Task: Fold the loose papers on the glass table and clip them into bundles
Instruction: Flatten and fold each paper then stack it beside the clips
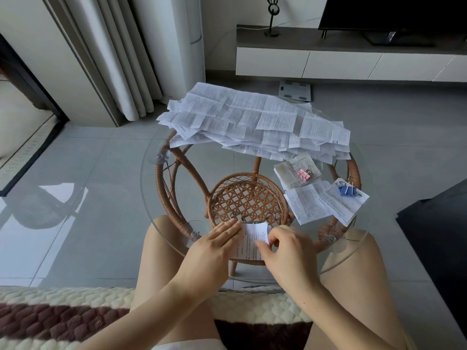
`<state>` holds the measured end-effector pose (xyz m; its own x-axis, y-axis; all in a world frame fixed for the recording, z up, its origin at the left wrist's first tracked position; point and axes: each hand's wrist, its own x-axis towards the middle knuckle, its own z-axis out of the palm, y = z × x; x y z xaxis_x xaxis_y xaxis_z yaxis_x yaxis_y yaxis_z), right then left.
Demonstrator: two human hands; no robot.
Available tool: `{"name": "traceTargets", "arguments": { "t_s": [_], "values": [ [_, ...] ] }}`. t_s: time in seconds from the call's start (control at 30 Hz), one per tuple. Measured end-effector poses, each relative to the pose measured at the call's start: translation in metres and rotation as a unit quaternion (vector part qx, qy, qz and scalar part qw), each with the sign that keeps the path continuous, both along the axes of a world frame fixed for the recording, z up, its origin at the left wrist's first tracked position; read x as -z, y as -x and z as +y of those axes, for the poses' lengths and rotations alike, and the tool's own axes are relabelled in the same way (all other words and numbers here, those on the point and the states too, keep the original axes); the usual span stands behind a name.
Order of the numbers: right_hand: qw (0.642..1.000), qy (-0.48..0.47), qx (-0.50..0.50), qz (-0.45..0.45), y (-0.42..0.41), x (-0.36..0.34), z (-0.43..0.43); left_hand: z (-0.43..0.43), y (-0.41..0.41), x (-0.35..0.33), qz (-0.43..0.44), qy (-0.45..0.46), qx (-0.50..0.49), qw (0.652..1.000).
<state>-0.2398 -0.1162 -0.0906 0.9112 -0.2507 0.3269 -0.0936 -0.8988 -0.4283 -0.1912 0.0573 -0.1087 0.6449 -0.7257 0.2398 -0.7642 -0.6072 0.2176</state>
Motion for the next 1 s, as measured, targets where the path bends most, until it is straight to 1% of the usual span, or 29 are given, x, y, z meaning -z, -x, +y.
{"name": "traceTargets", "arguments": {
  "t_s": [0.13,0.17,0.27,0.33,0.47,0.7,0.8,0.9,1.0],
  "values": [
    [0.997,0.065,-0.036,-0.010,0.003,-0.003,0.018,0.004,0.000,-0.004,0.000,-0.027,0.001,1.000],
    [0.996,0.072,-0.048,0.000,0.003,0.001,0.023,0.005,0.001,-0.004,-0.001,-0.031,0.002,1.000],
    [0.993,0.062,-0.076,0.068,0.007,0.013,0.026,0.010,0.001,-0.004,0.010,-0.040,0.006,0.999],
    [0.990,0.064,-0.091,0.080,0.009,0.018,0.020,0.013,0.000,-0.003,0.018,-0.038,0.011,0.999],
    [0.992,0.053,-0.104,0.058,0.013,0.019,0.010,0.016,-0.003,-0.004,0.028,-0.035,0.019,0.999],
    [0.988,0.068,-0.136,0.034,0.025,0.023,-0.010,0.024,0.001,-0.008,0.043,-0.030,0.036,0.998],
    [0.975,0.122,-0.181,0.042,0.032,0.015,-0.022,0.029,-0.001,-0.011,0.025,-0.041,0.061,0.997],
    [0.946,0.216,-0.237,0.047,0.036,0.006,-0.030,0.030,-0.008,-0.017,-0.007,-0.077,0.097,0.992],
    [0.913,0.297,-0.279,-0.007,0.037,0.005,-0.030,0.034,-0.008,-0.020,-0.040,-0.130,0.127,0.983]
  ]
}}
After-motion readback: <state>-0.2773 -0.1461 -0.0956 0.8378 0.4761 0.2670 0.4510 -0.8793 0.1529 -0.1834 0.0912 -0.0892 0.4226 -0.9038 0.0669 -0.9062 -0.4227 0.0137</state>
